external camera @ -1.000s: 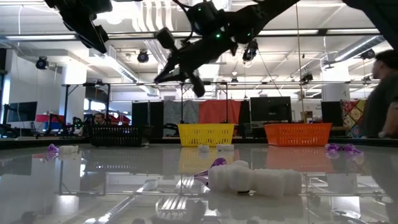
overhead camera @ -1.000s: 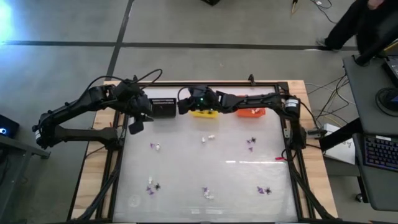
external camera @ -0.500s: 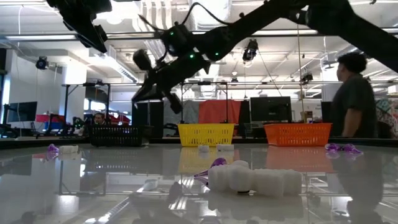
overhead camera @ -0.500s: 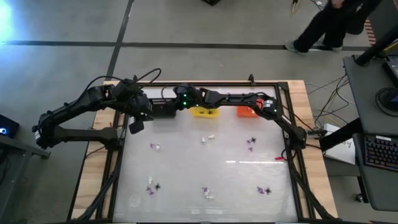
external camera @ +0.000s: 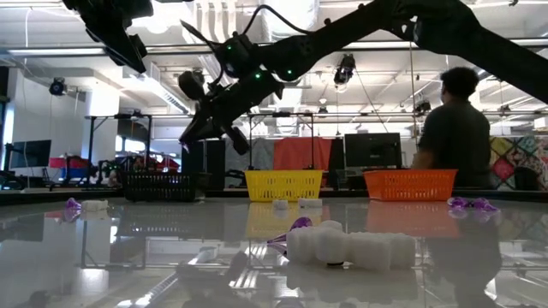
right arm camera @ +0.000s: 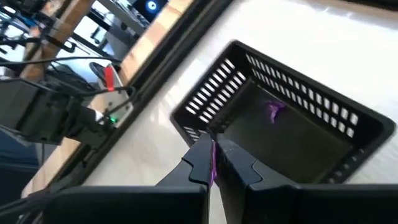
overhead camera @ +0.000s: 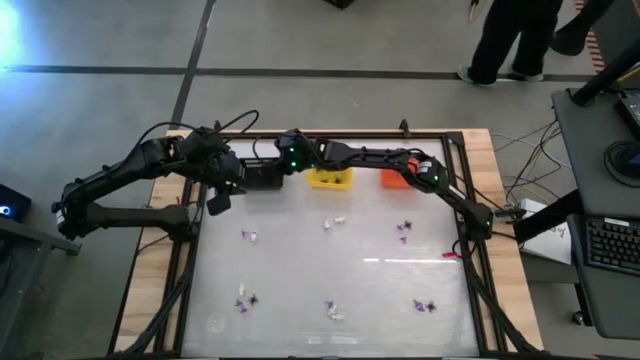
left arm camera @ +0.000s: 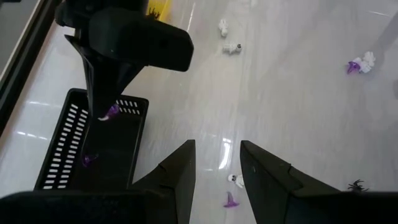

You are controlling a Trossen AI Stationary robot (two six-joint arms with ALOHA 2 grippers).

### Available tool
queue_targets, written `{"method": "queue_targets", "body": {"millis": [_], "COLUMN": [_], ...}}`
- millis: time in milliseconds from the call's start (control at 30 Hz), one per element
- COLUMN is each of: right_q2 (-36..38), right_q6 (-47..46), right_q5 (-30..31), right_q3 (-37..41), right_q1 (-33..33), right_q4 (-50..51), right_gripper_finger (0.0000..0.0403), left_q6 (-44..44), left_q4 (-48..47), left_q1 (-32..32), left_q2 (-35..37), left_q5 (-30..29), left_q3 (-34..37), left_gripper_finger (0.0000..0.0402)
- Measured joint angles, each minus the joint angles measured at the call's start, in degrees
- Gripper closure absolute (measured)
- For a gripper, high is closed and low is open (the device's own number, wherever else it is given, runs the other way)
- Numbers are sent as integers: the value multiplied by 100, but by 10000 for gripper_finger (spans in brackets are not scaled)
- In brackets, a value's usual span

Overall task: Sort Halloween decoration
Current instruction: Put the violet hat toy into the black bin, then put the white skeleton toy into the orange bin

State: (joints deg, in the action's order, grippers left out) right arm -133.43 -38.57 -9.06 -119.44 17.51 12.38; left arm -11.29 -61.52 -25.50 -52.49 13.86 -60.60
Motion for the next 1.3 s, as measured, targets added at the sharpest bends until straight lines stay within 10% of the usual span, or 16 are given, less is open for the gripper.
{"method": "queue_targets", "body": {"millis": [500, 800, 1300], "right_q2": [0, 363, 1383], "right_q6": [177, 234, 1413], "right_q5": [-65, -1517, 104], "right_q3": [46, 50, 50], "right_q1": [98, 320, -105], "right_q4": [105, 741, 5093], "right_gripper_finger": [311, 294, 293], "left_q6": [16, 192, 303], "left_q4": [-8, -178, 23], "left_q1": [0, 0, 0], "left_q2": [-2, -2, 57], "left_q5": [1, 1, 100], "left_q3": [0, 0, 376], "left_gripper_finger": [293, 293, 293]}}
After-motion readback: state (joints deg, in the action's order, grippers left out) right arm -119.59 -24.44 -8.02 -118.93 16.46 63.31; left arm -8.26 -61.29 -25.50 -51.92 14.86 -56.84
